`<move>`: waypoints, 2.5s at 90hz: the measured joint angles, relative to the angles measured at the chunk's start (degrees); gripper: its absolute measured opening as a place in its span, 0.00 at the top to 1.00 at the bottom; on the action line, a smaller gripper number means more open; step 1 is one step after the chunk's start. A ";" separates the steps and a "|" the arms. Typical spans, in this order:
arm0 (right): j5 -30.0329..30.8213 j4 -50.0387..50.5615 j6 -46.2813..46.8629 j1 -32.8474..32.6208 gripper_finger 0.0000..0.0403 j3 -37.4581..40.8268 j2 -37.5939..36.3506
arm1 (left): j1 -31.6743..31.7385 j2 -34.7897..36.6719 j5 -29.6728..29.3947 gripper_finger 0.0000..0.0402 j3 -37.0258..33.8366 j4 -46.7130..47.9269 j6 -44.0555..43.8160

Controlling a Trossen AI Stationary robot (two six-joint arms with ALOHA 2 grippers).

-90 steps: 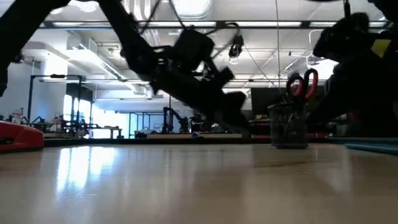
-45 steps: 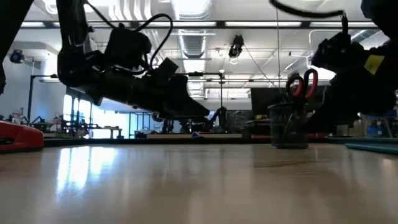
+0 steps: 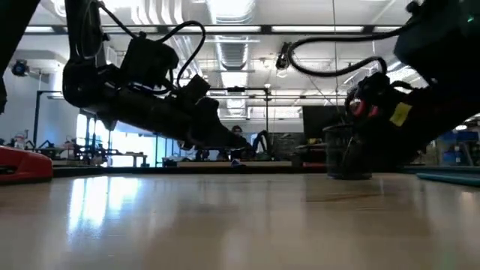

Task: Apply microfiber cloth
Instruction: Move the black pen holder to the top right of the table

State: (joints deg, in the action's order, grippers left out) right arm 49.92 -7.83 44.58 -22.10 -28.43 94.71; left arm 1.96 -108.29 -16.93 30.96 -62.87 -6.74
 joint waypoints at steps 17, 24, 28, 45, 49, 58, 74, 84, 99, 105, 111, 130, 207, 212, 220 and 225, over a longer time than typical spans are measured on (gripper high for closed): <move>2.87 -0.48 -1.98 3.67 1.00 -0.41 -0.32 | 0.00 0.00 0.00 0.66 -0.03 0.57 0.17; 4.21 -0.61 -1.59 4.98 1.00 -0.41 -0.14 | 0.02 0.00 0.00 0.67 -0.03 0.97 0.22; 4.83 -1.08 -1.25 5.64 1.00 -0.41 0.03 | 0.01 0.00 0.00 0.68 -0.03 1.01 0.23; 5.21 -3.22 -1.66 7.55 1.00 -0.74 0.01 | 0.02 0.02 0.00 0.70 -0.03 1.18 0.22; 5.21 -3.45 -1.10 7.95 1.00 -1.23 0.01 | 0.00 0.02 0.00 0.70 -0.03 1.20 0.22; 5.65 -3.63 -0.38 8.84 1.00 -2.05 0.09 | 0.00 0.02 0.00 0.71 -0.03 1.20 0.23; 5.71 -3.45 -0.07 11.86 1.00 -2.22 0.75 | 0.00 0.02 0.00 0.71 -0.03 1.59 0.24; 5.71 -3.34 -0.74 13.93 1.00 -2.22 0.76 | 0.00 0.02 0.00 0.71 -0.03 2.67 0.22; 5.74 -0.70 -1.75 17.29 1.00 -2.20 0.76 | 0.00 0.04 0.00 0.71 -0.03 2.99 0.22; 5.75 0.75 -1.68 18.45 1.00 -2.17 0.75 | 0.00 0.04 0.00 0.71 -0.03 3.10 0.22; 5.89 1.61 -1.61 19.58 1.00 -2.11 0.76 | 0.00 0.09 0.00 0.72 -0.03 3.95 0.22; 8.09 7.00 0.02 21.98 1.00 -1.68 0.20 | 0.00 0.09 0.00 0.72 -0.03 4.77 0.22; 11.18 18.32 -1.98 34.90 1.00 1.28 -4.34 | 0.00 0.44 -0.03 0.75 -0.03 7.38 0.23; 10.93 18.38 -2.83 35.89 1.00 1.30 -4.34 | 0.00 0.44 -0.03 0.75 -0.03 7.39 0.22; 9.56 18.47 -3.22 36.45 1.00 1.27 -4.54 | 0.00 0.44 -0.04 0.74 -0.03 7.59 0.23; 7.96 18.46 -3.24 36.03 1.00 1.14 -5.22 | 0.00 0.47 -0.04 0.74 -0.03 7.91 0.23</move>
State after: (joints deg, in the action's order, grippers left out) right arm 57.88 10.63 41.34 13.93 -27.29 89.49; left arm 1.96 -107.82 -16.97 30.94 -54.96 -6.52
